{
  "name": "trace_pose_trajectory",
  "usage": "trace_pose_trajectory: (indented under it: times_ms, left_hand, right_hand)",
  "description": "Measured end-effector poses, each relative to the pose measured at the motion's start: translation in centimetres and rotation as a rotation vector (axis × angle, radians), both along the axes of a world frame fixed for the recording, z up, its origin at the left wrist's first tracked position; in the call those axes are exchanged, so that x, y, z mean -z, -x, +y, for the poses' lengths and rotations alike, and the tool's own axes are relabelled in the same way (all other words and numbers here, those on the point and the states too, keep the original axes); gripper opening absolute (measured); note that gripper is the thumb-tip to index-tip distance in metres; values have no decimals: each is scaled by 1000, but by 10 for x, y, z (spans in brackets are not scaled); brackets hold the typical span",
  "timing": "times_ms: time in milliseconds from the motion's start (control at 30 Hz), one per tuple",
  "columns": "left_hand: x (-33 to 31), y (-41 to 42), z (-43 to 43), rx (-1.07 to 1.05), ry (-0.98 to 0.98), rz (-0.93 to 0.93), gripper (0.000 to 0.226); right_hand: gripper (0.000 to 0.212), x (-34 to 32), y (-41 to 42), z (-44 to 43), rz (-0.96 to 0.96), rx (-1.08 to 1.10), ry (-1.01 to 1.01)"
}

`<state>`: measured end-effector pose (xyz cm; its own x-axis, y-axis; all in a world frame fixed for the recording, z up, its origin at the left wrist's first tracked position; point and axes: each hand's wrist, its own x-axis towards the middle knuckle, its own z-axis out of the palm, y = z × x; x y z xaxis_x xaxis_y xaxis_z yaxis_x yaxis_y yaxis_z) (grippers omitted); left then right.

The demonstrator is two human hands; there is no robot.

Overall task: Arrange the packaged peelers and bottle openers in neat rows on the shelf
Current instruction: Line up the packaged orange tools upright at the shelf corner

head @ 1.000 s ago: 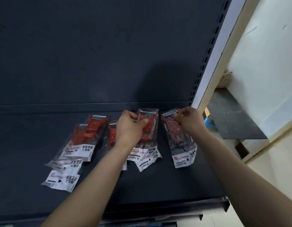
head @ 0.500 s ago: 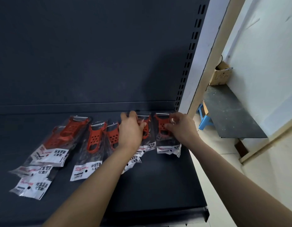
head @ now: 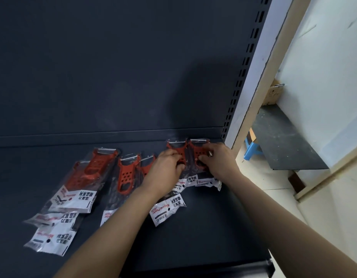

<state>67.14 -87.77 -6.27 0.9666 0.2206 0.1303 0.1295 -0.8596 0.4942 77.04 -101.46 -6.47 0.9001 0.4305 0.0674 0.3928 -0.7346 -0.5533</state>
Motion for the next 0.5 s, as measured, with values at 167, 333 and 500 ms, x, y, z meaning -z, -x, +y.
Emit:
trace_pose_trajectory:
  times_ms: [167, 333, 500]
  left_hand:
    - [-2, 0, 6, 55, 11, 3, 34]
    - [-14, 21, 23, -17, -38, -90, 31]
    - [-20, 60, 49, -240, -188, -63, 28]
  right_hand:
    - [31, -4, 5, 6, -17, 64, 21]
    - [34, -15, 20, 12, -167, 100, 15]
    - [19, -34, 56, 41, -121, -87, -7]
